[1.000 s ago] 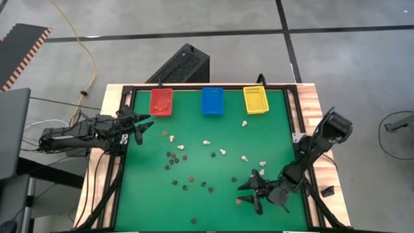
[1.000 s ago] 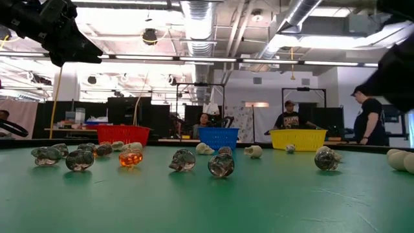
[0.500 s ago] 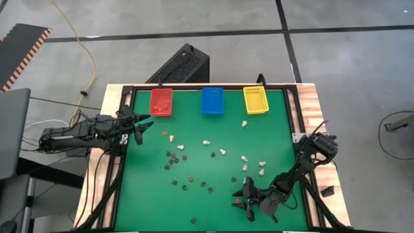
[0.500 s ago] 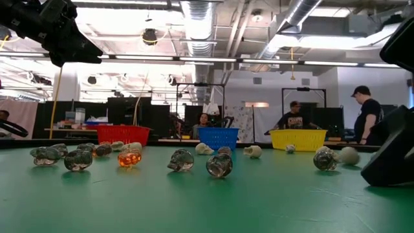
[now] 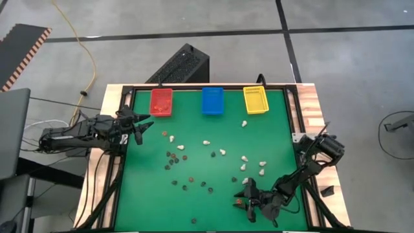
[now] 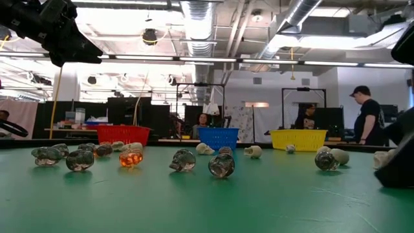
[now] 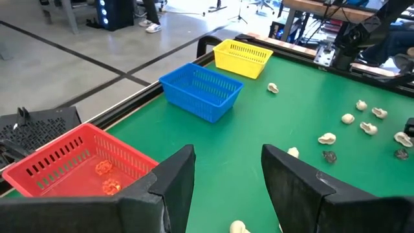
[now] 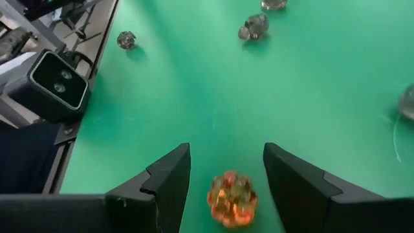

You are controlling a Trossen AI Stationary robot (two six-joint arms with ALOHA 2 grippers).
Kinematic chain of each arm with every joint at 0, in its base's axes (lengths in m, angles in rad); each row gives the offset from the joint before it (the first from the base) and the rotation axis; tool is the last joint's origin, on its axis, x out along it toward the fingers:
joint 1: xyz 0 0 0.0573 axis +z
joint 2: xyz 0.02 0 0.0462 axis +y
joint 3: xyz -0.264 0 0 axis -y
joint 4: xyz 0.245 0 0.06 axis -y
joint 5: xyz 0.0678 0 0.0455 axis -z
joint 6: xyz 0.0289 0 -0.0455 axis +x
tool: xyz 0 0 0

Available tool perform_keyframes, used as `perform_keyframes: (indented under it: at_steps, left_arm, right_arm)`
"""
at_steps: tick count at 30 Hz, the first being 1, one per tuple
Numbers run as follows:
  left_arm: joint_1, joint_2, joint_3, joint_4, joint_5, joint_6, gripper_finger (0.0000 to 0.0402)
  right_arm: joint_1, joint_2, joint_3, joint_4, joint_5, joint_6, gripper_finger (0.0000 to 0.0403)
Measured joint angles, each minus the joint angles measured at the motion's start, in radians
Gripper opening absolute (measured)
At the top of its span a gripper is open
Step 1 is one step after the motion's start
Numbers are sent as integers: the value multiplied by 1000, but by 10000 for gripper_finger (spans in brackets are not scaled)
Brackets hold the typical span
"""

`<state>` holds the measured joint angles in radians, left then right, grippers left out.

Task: Sort Halloween decoration
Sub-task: Put the orange pumpkin toy into the red bin

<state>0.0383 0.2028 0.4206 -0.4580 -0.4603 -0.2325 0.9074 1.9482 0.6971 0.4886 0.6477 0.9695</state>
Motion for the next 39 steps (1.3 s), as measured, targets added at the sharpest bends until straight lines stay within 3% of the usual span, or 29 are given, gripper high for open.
perform_keyframes:
  at_steps: [20,32,39]
  left_arm:
    - [0,0,0,0,0,0,169]
    - [0,0,0,0,0,0,169]
    - [0,0,0,0,0,0,169]
  right_arm:
    - [15,-2,-3,-61,-55,6,223]
    - [1,-2,-5,-75,-57,21,116]
    - [-18,-2,-2,-76,-61,16,105]
